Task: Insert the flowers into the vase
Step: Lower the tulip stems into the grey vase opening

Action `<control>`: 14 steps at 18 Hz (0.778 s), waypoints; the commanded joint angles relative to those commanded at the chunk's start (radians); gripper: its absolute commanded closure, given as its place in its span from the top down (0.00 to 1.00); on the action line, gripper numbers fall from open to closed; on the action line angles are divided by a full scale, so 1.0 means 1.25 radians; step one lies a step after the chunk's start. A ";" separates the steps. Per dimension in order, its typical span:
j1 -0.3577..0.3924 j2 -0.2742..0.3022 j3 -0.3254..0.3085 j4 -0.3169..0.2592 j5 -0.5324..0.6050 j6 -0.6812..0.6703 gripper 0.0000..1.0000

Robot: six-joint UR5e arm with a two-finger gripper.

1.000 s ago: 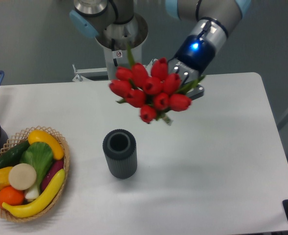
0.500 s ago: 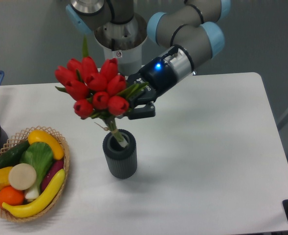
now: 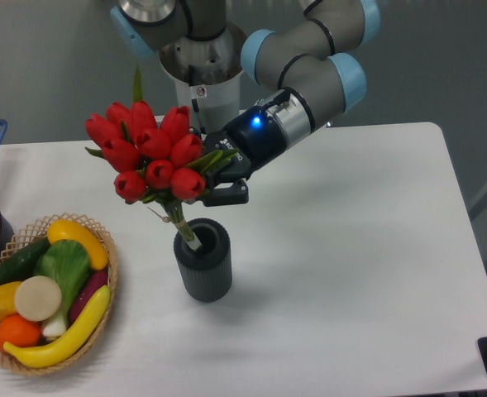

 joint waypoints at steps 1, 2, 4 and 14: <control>0.000 0.001 -0.005 0.000 0.000 0.000 0.22; 0.000 0.002 -0.012 0.000 0.001 0.001 0.22; 0.005 0.001 -0.021 0.001 0.001 0.001 0.22; 0.029 -0.001 -0.060 -0.001 0.004 0.001 0.22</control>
